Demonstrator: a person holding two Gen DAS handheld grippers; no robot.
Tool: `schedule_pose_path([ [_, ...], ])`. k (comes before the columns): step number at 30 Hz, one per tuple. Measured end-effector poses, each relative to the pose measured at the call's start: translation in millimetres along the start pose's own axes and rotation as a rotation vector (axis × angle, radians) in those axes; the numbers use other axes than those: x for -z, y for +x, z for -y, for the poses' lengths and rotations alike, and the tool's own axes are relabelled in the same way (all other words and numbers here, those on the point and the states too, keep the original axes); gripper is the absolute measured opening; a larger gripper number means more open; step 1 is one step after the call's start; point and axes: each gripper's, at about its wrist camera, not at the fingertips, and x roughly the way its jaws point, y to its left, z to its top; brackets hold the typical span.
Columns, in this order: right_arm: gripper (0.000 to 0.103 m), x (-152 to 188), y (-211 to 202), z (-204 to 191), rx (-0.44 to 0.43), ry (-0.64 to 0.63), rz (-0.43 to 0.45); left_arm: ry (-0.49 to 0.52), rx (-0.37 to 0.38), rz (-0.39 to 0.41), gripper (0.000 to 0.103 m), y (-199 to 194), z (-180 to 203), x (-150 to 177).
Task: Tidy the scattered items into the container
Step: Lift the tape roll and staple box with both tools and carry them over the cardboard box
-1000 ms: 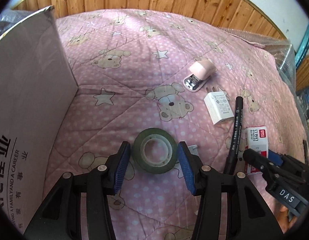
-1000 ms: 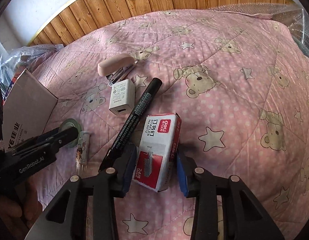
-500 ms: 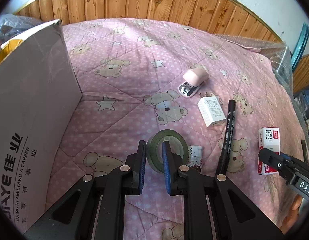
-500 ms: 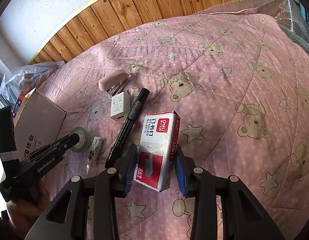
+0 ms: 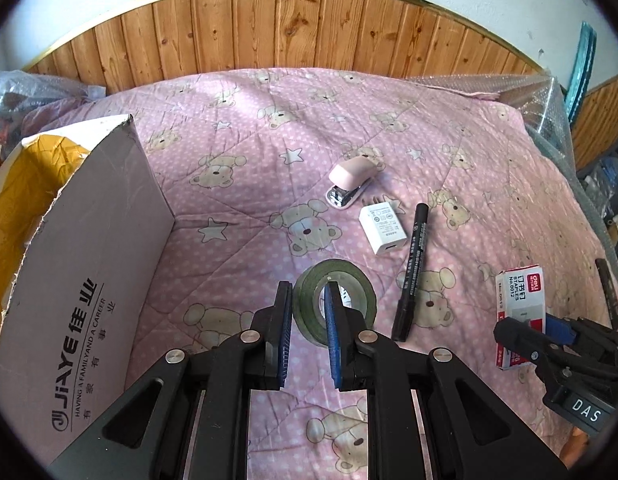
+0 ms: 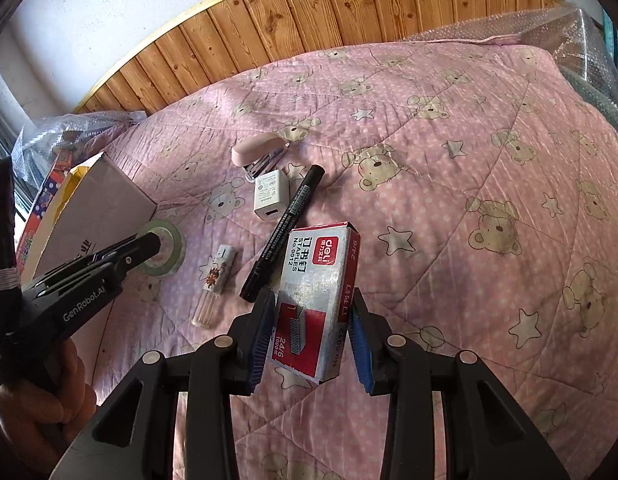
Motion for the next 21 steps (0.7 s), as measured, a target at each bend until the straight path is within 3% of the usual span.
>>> schedule_pose_path([
  [21, 0.038, 32.9, -65.0, -48.1, -0.025, -0.1, 0.061, -0.007, 0.038, 0.111, 0.016, -94.5, -4.6, 27.2],
])
